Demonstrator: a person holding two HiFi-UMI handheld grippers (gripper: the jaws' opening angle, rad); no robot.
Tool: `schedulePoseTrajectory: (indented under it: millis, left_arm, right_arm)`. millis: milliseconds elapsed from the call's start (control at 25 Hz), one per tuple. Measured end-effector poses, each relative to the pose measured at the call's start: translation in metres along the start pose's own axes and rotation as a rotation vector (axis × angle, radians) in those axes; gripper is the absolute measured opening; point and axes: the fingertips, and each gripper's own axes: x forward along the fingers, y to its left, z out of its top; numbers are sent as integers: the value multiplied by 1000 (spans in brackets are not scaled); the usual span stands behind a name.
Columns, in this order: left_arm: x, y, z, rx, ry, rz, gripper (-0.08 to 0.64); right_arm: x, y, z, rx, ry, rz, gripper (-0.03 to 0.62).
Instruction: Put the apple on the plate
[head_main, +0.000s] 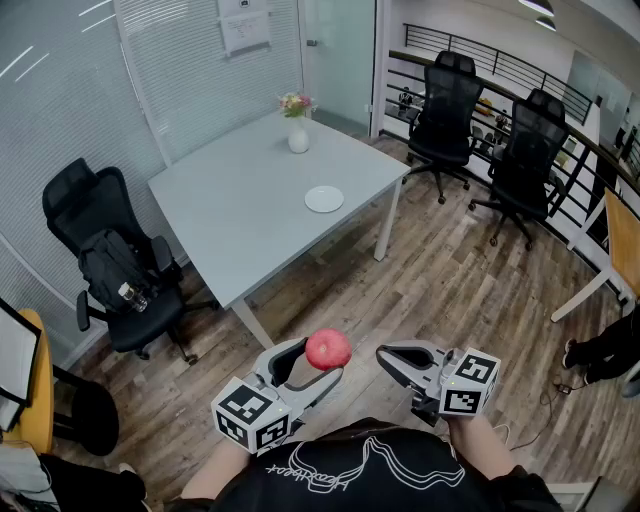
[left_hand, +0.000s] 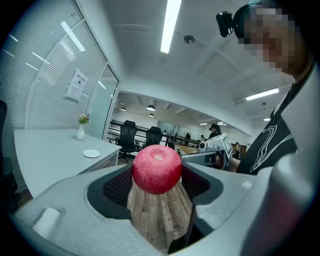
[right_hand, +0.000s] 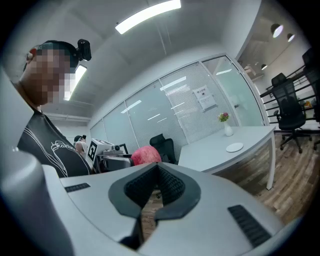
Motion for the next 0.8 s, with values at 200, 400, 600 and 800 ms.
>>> schedulePoseTrajectory:
  millis: [200,400,600,800]
  left_arm:
    - [-9,7,-6,0,10,-6,316]
    - [-15,17,-5,-8,-2,-7,316]
    - [-17,26,-3,-28,-7,-7,316]
    - [-14,33,-1,-35,-15,-4,316]
  right_arm:
    - [9,5,-3,-1,-1,-7,8]
    - [17,5,-2,4,0,-13,8]
    - [23,1,0,43,-13,-22,9]
    - [29,-4,2,25,0,-26,9]
